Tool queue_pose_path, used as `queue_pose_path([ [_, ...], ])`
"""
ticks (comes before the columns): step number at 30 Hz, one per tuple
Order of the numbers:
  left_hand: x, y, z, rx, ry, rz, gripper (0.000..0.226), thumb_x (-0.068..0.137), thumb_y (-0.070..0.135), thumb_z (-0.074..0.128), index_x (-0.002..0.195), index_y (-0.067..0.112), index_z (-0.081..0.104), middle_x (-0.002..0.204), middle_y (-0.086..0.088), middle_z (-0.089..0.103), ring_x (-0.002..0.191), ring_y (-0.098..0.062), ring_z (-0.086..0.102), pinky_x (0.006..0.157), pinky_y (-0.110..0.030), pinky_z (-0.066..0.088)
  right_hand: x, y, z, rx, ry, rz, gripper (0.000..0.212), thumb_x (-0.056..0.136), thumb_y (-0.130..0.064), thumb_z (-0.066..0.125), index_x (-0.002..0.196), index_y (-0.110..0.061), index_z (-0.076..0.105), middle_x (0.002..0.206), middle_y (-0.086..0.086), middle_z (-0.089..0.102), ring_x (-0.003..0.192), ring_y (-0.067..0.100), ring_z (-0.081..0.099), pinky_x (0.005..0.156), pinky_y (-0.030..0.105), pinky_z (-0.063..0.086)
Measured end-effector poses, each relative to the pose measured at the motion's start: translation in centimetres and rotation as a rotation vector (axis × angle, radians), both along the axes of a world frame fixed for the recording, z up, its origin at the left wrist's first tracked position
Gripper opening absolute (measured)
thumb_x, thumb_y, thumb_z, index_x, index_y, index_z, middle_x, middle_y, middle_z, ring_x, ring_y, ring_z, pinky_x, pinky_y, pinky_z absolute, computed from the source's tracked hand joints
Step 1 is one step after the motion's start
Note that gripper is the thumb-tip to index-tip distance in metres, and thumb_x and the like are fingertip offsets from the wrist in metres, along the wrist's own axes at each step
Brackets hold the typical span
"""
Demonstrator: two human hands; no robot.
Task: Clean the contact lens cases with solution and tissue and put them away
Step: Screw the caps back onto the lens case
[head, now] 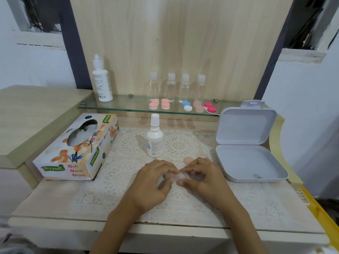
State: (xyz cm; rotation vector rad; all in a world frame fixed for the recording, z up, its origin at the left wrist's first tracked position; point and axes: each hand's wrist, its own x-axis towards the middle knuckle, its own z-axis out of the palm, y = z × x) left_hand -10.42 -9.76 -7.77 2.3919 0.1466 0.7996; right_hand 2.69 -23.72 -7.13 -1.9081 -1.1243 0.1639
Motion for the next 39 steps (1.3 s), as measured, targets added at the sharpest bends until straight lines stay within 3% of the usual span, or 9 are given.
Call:
queue_pose_path([
  [4,-0.03,-0.05,0.09,-0.036,0.006,-0.018,0.024,0.077,0.025,0.056,0.097,0.022,0.069,0.103,0.016,0.062,0.099,-0.003,0.059,0.086,-0.027,0.049,0.05,0.03,-0.09,0.007,0.000,0.004,0.031,0.063,-0.043,0.082,0.091,-0.032,0.076,0.083,-0.014,0.059,0.090,0.008,0.052,0.080,0.032,0.045],
  [9,0.13,0.37,0.10,-0.063,0.070,0.070,0.035,0.072,0.052,0.062,0.100,0.031,0.063,0.100,0.020,0.056,0.098,-0.002,0.054,0.083,-0.011,0.041,0.09,-0.06,-0.19,0.008,-0.001,0.001,0.032,0.064,-0.045,0.083,0.092,-0.030,0.077,0.083,-0.014,0.059,0.091,0.008,0.052,0.080,0.032,0.045],
  [16,-0.02,0.17,0.05,-0.062,0.060,0.032,0.022,0.077,0.033,0.058,0.098,0.029,0.065,0.095,0.020,0.062,0.095,-0.004,0.057,0.084,-0.025,0.047,0.13,-0.02,-0.29,0.001,-0.008,-0.002,0.029,0.065,-0.038,0.084,0.091,-0.032,0.076,0.084,-0.015,0.058,0.091,0.006,0.052,0.078,0.027,0.043],
  [21,0.05,0.26,-0.06,-0.016,0.068,0.059,0.029,0.075,0.045,0.061,0.103,0.036,0.060,0.108,0.022,0.054,0.110,-0.001,0.049,0.096,-0.030,0.037,0.16,-0.02,-0.36,0.018,0.006,0.000,0.031,0.064,-0.043,0.082,0.091,-0.030,0.076,0.085,-0.014,0.060,0.091,0.010,0.054,0.080,0.035,0.046],
  [24,0.03,0.40,-0.01,0.008,0.072,0.118,0.033,0.074,0.054,0.058,0.104,0.040,0.058,0.100,0.024,0.055,0.103,0.003,0.047,0.094,-0.032,0.038,0.11,-0.05,-0.31,0.015,-0.001,0.001,0.035,0.063,-0.050,0.079,0.092,-0.031,0.076,0.085,-0.014,0.060,0.092,0.010,0.054,0.080,0.035,0.047],
  [26,0.01,0.22,0.18,-0.006,0.067,0.121,0.033,0.073,0.050,0.055,0.104,0.038,0.059,0.096,0.027,0.057,0.100,0.004,0.048,0.094,-0.035,0.039,0.10,-0.01,-0.29,0.011,0.008,0.001,0.032,0.064,-0.045,0.082,0.092,-0.030,0.076,0.085,-0.015,0.059,0.092,0.010,0.053,0.081,0.036,0.047],
  [30,-0.08,-0.04,0.33,0.034,0.072,0.127,0.038,0.070,0.044,0.047,0.105,0.037,0.060,0.099,0.032,0.056,0.104,0.008,0.047,0.101,-0.025,0.030,0.13,0.00,-0.35,0.013,0.017,0.001,0.030,0.065,-0.038,0.084,0.092,-0.029,0.076,0.085,-0.014,0.059,0.092,0.011,0.054,0.082,0.038,0.047],
  [36,0.03,0.42,0.03,0.072,0.116,0.176,0.041,0.068,0.070,0.047,0.099,0.045,0.058,0.093,0.032,0.056,0.100,0.008,0.046,0.095,-0.020,0.024,0.06,-0.03,-0.31,0.012,0.014,-0.001,0.031,0.065,-0.043,0.083,0.092,-0.031,0.076,0.085,-0.014,0.059,0.093,0.010,0.053,0.082,0.037,0.047],
  [39,0.14,0.55,-0.25,0.090,0.125,0.174,0.043,0.070,0.069,0.044,0.099,0.043,0.062,0.093,0.029,0.060,0.096,0.007,0.047,0.093,-0.020,0.024,0.09,-0.05,-0.24,0.001,0.009,-0.001,0.030,0.066,-0.039,0.084,0.093,-0.030,0.076,0.086,-0.013,0.060,0.093,0.010,0.053,0.083,0.036,0.047],
])
